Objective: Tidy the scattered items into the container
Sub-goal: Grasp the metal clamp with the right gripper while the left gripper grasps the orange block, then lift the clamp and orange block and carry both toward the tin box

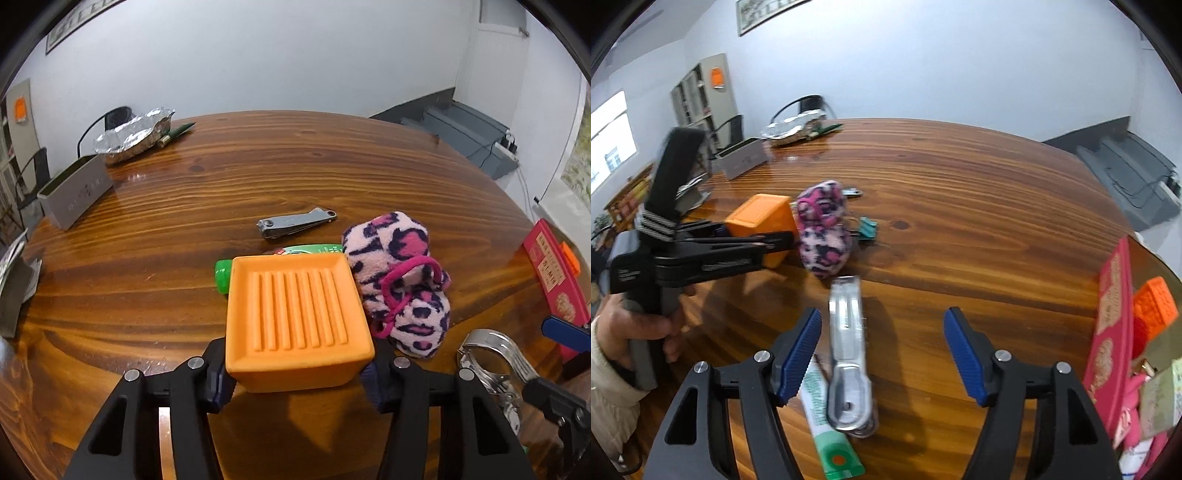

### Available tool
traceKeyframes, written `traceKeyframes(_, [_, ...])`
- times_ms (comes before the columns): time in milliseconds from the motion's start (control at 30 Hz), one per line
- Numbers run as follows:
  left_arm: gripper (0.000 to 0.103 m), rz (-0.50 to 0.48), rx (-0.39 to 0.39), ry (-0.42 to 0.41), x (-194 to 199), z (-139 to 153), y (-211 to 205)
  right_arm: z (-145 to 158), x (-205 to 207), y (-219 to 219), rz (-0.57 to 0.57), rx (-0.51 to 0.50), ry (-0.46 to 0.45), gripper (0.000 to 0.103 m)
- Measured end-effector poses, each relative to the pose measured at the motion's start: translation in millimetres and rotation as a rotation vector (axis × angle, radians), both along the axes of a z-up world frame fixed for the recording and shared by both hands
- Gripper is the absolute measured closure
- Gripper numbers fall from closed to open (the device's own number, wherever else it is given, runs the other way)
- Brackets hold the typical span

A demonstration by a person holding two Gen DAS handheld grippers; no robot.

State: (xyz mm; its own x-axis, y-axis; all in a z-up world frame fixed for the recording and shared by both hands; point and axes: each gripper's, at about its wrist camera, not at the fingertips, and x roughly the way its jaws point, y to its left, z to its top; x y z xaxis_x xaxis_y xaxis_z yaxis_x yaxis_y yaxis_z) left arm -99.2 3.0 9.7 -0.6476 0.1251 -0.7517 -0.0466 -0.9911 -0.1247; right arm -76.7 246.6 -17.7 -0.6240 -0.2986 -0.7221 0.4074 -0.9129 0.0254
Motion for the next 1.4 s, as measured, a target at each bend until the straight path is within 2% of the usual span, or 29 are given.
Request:
traceKeyframes(233, [0.047,-0.003,0.03,0.04,19,15,-2,3,-4,22,-0.159,0.085,0.059,0.03])
traceKeyframes(333, [0.047,-0.008,0.037,0.052,26,20,0,11,2,21,-0.051,-0.03,0.045,0.03])
traceKeyframes(500, [0.048,-0.002,0.033,0.079,36,26,0,3,14,-8,0.049,0.075,0.077,0.025])
traceKeyframes(567, [0.048,0.003,0.032,0.073,37,23,-1,-4,10,-10,0.005,0.119,0.068,0.025])
traceKeyframes(833, [0.047,-0.016,0.004,0.078,36,17,7,-2,-11,35,-0.198,0.044,0.013,0.025])
traceKeyframes(967, [0.047,-0.011,-0.013,0.065,35,13,10,1,-5,28,-0.081,-0.042,-0.009,0.025])
traceKeyframes(1067, [0.047,-0.012,-0.013,0.055,33,9,10,-2,3,10,-0.014,0.015,0.008,0.025])
traceKeyframes(1167, [0.047,-0.013,0.0,0.024,27,1,9,-8,4,1,-0.011,0.062,0.006,0.025])
traceKeyframes(1400, [0.048,0.024,-0.009,0.016,28,0,8,-23,-4,5,-0.026,0.044,-0.065,0.025])
